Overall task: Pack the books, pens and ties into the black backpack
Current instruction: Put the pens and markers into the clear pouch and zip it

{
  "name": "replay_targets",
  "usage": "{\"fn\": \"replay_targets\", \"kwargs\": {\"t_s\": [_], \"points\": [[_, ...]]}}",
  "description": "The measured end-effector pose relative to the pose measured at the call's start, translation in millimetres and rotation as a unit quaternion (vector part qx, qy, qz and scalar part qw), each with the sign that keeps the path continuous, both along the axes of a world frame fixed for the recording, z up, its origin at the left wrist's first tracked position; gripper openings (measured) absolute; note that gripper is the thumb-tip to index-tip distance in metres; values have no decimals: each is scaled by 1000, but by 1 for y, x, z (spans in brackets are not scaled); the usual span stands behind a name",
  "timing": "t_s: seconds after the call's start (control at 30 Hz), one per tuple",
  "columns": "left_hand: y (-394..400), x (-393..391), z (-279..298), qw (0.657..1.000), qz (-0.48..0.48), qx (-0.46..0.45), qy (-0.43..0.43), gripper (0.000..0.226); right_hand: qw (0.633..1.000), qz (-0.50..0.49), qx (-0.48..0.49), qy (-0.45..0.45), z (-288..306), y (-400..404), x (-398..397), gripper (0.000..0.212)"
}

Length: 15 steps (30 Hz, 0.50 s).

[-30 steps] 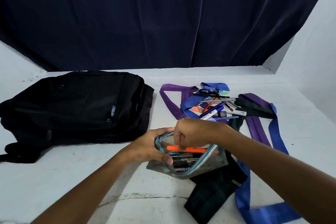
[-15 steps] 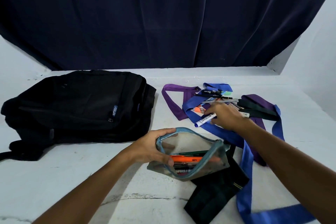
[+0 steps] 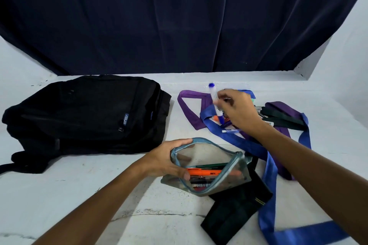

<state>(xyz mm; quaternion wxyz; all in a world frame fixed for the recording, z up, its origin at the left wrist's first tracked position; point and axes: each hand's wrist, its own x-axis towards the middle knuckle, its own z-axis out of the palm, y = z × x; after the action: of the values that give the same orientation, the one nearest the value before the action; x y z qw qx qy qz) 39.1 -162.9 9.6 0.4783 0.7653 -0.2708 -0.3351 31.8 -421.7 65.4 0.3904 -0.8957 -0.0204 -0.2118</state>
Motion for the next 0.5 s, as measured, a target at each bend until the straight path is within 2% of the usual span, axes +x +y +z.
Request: {"fn": "replay_targets", "kwargs": {"t_s": [0.03,0.07,0.1,0.17,0.23,0.3,0.37,0.43,0.5], "points": [[0,0,0,1000,-3,1,1,124,996,22,87,-3,15,11,-6,7],[0,0,0,1000,-4,2,0,125,989,59,135,8,28,21,-12,7],[0,0,1,1000,-2,3,-4,126,984,107,138,38,39,28,-18,9],[-1,-1,1,1000,4,1,-6,126,970,191,53,140,49,40,-28,9],[0,-2,1,1000,2,-4,-5,113,944,234,-82,219,44,53,-34,8],[0,-4,1,1000,-6,-7,-15,97,902,228,-236,282,29,66,-39,11],[0,-4,0,1000,0,-15,-17,102,855,205,-361,312,17,78,-44,24],[0,-2,-3,1000,10,-13,-18,112,843,204,-367,335,14,81,-48,12],[0,-1,-4,1000,2,-11,-11,116,866,209,-280,357,18,71,-43,20]]}}
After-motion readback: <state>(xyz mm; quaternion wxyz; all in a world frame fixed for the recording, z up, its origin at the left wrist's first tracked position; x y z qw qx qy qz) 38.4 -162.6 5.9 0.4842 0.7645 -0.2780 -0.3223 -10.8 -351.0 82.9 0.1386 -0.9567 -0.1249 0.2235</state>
